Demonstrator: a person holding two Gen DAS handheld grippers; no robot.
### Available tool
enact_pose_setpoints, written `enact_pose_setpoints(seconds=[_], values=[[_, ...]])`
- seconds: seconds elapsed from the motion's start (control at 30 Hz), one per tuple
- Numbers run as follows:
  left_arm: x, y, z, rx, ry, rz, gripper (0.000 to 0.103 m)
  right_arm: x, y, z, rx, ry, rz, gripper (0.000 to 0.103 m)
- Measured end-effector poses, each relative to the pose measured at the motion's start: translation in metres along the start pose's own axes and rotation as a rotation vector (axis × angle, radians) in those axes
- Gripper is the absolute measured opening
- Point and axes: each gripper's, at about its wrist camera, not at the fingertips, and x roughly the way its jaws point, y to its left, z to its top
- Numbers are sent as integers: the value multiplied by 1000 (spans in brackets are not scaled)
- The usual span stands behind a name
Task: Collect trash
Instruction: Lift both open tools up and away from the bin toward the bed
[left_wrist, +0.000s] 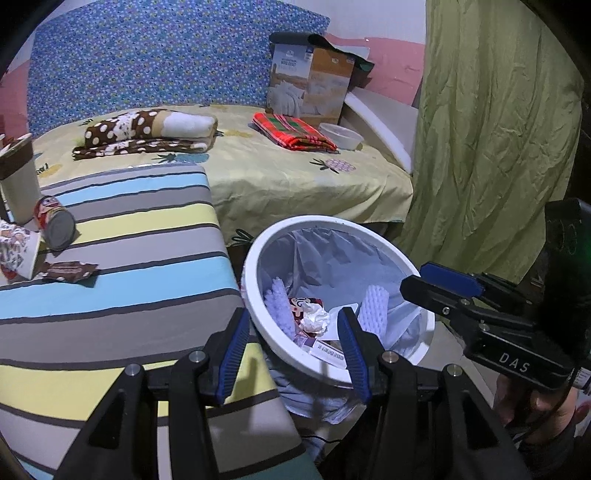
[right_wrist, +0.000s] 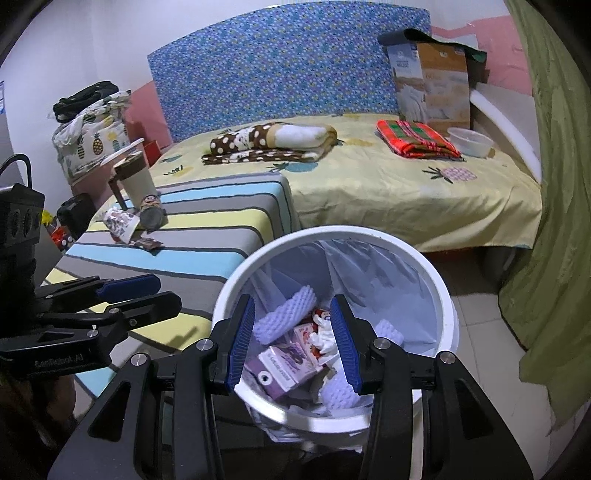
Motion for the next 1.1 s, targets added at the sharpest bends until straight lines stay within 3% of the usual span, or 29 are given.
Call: enact_pose_setpoints(seconds=[0.5,0.73,1.1], values=[[-42,18,-10,-16,-57,62,51,-18,29,2,-61,-61,31,45],[-63,41,-18,-43,-86,131,51,-24,35,5,-52,-100,117,45],[-85,93,-30,-118,-97,245,51,-10,63,18,-140,-101,221,45]])
